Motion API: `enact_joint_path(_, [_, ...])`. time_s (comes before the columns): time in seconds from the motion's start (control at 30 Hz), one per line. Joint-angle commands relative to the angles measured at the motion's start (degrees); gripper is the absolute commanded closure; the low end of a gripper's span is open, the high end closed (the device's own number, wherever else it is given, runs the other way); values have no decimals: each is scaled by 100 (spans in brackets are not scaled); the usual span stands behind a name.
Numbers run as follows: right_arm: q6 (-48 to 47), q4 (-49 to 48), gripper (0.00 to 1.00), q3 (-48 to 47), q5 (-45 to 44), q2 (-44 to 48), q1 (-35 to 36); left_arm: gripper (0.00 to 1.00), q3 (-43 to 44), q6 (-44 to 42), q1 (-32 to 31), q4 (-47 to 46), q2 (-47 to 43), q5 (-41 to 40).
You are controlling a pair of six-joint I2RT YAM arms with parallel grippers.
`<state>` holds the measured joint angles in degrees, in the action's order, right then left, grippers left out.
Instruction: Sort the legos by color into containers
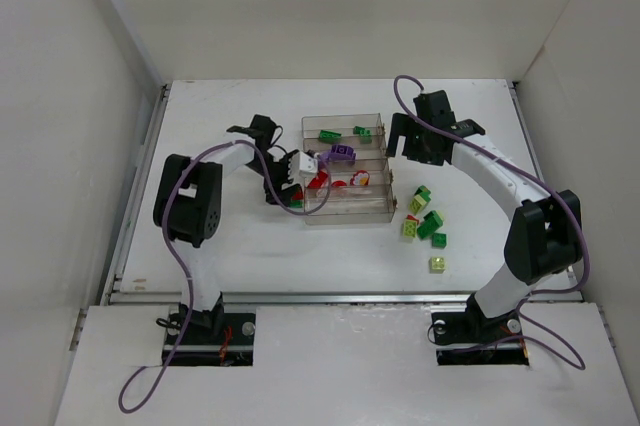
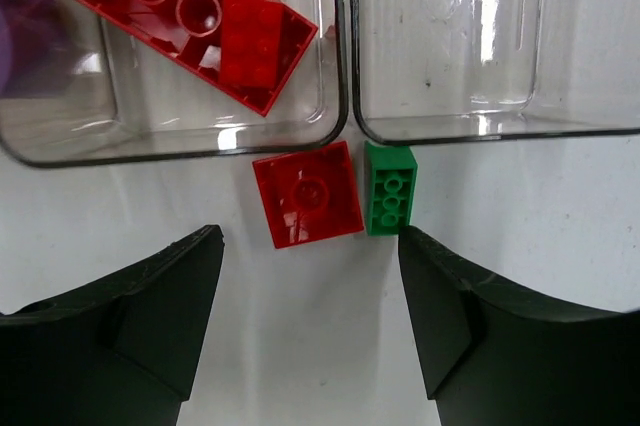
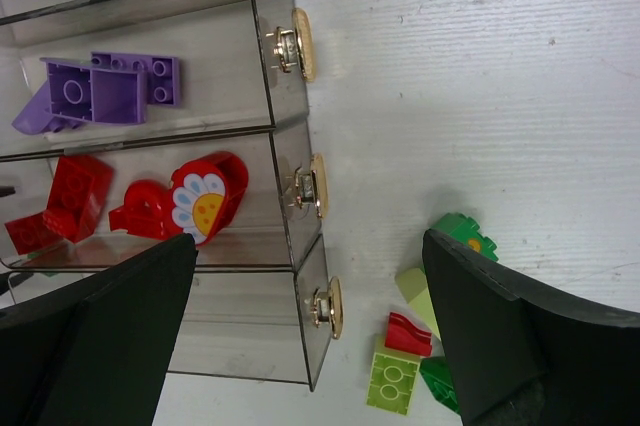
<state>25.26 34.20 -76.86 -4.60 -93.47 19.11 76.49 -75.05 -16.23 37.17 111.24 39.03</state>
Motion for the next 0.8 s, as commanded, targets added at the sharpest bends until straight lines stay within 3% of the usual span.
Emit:
enact_joint_path(0.0, [-21,-168,0,-145,12,-83,-39,32,147,130,-144,177,81,-26])
enact_joint_path(0.4, [-21,-115,0,-145,12,-136,-39,43,419,139,-21,308,135,245])
enact_joint_path(0.63, [-21,-115,0,-259,12,-189,-39,58,595,253,-21,309,135,439])
enact_joint_path(0.77, [-21,-62,0,-259,12,-189,-39,56,648,385,-21,309,249,439])
